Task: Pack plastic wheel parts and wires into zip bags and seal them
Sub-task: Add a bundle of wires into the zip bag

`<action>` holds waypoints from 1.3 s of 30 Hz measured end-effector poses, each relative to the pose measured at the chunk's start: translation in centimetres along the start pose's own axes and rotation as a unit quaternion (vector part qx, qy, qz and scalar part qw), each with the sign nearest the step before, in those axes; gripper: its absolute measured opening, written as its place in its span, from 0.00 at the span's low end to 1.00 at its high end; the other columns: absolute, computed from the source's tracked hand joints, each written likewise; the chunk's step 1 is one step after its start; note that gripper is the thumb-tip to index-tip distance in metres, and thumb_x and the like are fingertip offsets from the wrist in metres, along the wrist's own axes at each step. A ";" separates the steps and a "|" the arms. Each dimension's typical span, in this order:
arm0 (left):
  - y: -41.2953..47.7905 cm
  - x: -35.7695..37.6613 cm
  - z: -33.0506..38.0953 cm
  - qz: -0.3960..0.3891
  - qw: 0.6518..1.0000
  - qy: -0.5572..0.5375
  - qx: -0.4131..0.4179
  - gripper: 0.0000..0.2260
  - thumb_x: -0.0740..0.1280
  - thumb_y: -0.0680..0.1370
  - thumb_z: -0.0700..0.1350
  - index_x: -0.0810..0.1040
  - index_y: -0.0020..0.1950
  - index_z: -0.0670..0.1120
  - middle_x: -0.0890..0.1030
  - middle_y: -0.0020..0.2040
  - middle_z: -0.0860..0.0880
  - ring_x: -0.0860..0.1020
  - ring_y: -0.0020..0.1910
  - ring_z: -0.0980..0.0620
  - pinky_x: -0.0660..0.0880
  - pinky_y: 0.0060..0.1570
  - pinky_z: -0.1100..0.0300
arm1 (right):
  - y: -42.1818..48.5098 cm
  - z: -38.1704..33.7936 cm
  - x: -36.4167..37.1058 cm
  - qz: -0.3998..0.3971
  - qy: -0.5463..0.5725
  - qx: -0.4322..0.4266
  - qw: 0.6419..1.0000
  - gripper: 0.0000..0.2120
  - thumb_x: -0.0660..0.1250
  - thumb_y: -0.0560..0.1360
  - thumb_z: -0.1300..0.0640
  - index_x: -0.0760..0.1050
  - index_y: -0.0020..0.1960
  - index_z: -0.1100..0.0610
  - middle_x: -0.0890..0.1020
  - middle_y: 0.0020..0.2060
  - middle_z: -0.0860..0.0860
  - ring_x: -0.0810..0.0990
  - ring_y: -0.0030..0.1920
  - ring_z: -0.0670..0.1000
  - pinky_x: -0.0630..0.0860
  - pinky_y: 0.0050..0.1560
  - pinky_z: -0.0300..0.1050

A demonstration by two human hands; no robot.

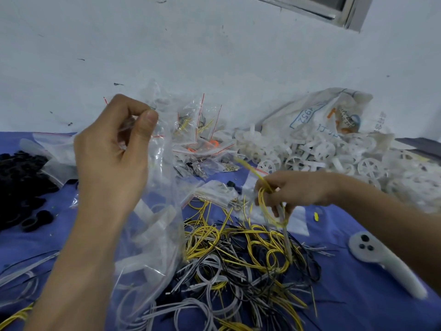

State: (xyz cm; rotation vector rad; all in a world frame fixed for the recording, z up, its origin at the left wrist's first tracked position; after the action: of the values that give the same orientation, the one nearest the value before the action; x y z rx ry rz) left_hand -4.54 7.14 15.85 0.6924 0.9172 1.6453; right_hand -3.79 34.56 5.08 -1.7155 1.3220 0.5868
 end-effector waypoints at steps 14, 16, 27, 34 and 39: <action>0.1 1.5 -1.4 -0.055 0.998 -0.013 0.014 0.08 0.58 0.76 0.65 0.73 0.44 0.64 0.76 0.39 0.59 0.74 0.41 0.56 0.70 0.45 0.57 | -4.2 17.8 5.1 0.015 -0.098 0.236 0.967 0.05 0.68 0.72 0.58 0.76 0.41 0.60 0.78 0.28 0.51 0.77 0.26 0.47 0.73 0.30 0.37; 0.1 1.7 -1.0 -0.070 0.997 0.026 0.031 0.08 0.57 0.77 0.65 0.72 0.44 0.66 0.76 0.39 0.60 0.74 0.43 0.55 0.67 0.45 0.58 | -4.3 18.3 4.9 0.035 -0.142 0.239 0.960 0.07 0.69 0.71 0.57 0.74 0.37 0.60 0.73 0.25 0.50 0.71 0.24 0.46 0.67 0.28 0.37; -0.7 3.0 0.3 -0.165 0.984 0.054 0.029 0.06 0.63 0.75 0.57 0.74 0.43 0.57 0.77 0.38 0.58 0.71 0.28 0.65 0.62 0.28 0.76 | -3.5 17.2 5.4 0.033 -0.091 0.217 0.971 0.13 0.64 0.71 0.62 0.71 0.27 0.57 0.77 0.23 0.49 0.72 0.21 0.44 0.74 0.31 0.37; -1.3 3.6 0.9 -0.234 0.971 0.050 0.009 0.07 0.71 0.69 0.56 0.76 0.41 0.58 0.77 0.39 0.58 0.73 0.33 0.61 0.70 0.36 0.68 | -4.1 15.9 3.7 0.096 0.085 0.147 0.981 0.12 0.62 0.72 0.68 0.72 0.31 0.61 0.76 0.22 0.51 0.70 0.22 0.47 0.69 0.28 0.39; -2.1 3.7 4.2 -0.283 0.952 0.082 0.086 0.08 0.62 0.72 0.55 0.75 0.42 0.53 0.76 0.39 0.52 0.75 0.37 0.55 0.71 0.39 0.57 | -5.9 15.0 1.0 0.145 0.117 0.113 0.976 0.13 0.58 0.74 0.72 0.76 0.35 0.66 0.77 0.27 0.58 0.70 0.24 0.49 0.69 0.28 0.39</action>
State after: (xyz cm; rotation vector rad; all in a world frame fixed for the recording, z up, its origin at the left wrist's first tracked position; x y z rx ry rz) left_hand -0.95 11.95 16.25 0.3563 1.2552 1.1291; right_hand 4.12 47.13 -1.37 -1.4469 1.7548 0.3844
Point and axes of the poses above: each hand's wrist, its own y-axis towards the middle knuckle, its own x-axis out of the palm, z = x × y, the point moved 10 cm from there along y, towards the middle knuckle
